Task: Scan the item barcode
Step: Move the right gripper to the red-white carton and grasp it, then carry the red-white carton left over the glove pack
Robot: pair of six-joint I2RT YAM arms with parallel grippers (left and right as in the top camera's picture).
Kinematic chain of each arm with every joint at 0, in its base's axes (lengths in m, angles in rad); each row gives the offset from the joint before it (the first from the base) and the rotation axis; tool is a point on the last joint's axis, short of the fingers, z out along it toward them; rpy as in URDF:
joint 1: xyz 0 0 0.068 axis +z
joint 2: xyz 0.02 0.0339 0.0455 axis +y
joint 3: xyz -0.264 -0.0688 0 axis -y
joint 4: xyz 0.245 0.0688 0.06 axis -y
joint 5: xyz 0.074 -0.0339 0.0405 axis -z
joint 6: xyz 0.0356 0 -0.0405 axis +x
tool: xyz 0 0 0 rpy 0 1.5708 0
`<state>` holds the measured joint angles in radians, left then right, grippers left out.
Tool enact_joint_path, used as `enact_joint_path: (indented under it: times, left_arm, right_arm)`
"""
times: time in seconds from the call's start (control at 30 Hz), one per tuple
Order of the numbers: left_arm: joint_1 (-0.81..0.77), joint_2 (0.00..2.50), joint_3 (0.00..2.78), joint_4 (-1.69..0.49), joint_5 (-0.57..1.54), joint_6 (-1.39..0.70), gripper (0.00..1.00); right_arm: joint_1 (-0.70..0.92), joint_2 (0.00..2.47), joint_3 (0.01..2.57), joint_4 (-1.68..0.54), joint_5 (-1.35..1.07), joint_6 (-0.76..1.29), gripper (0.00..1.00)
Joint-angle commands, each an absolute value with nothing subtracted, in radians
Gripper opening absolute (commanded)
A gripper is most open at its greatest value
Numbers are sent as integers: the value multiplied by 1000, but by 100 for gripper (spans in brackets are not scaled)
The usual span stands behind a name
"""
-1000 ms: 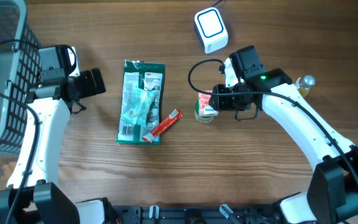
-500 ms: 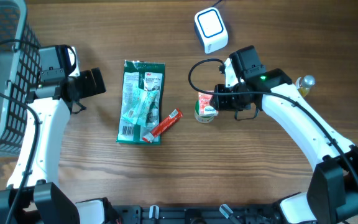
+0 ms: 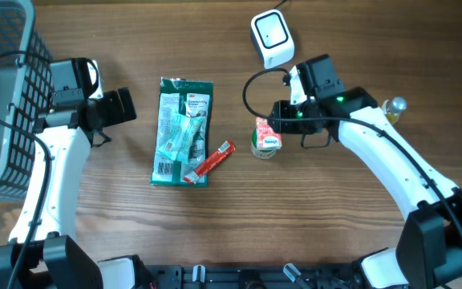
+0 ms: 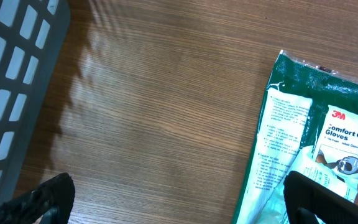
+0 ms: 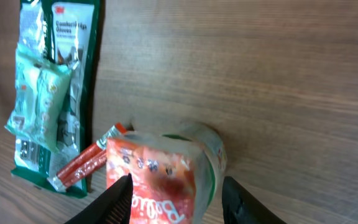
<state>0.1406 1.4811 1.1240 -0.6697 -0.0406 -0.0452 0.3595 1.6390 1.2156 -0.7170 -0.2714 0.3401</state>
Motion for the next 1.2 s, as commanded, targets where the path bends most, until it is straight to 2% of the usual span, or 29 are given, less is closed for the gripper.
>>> enact_joint_path:
  times: [0.0,0.2,0.5,0.73,0.8,0.83,0.9,0.93,1.07,1.13,1.17]
  left_arm:
    - [144,1485,1129,-667,-50,-30,100]
    - [144,1485,1129,-667,-50,-30,100]
    - [144,1485,1129,-667,-50,-30,100]
    - [144,1485,1129,-667,-50,-30,100]
    - [144,1485,1129,-667,-50,-30,100]
    - [144,1485,1129,-667,-50,-30,100]
    - [144,1485,1129,-667,-50,-30,100]
    - [144,1485,1129,-667,-50,-30,100]
    - [144,1485,1129,-667,-50,-30,100]
    - [144,1485,1129,-667,-50,-30,100]
    - [144,1485,1129,-667,-50,-30,100]
  right_arm:
    - [382,1621,1352,-755,-231,338,47]
    - [502,1631,1380,-789,-143,315,47]
    - [760,1713,1346,-788,289,351,47]
    - [849,1773,1346,-796,494,379,47]
    - [850,1775,1346,-788,511,391,54]
    - [850,1774,1346,-779,517,392,61]
    - [850,1774,1346,-757,521,392,92]
    - [847,1774,1347,-749,526,392,100]
    - [842,1772,1356,-746,524,326,97]
    - [842,1771,1357,-756,524,334,73]
    - [842,1771,1357,-764,524,355,56]
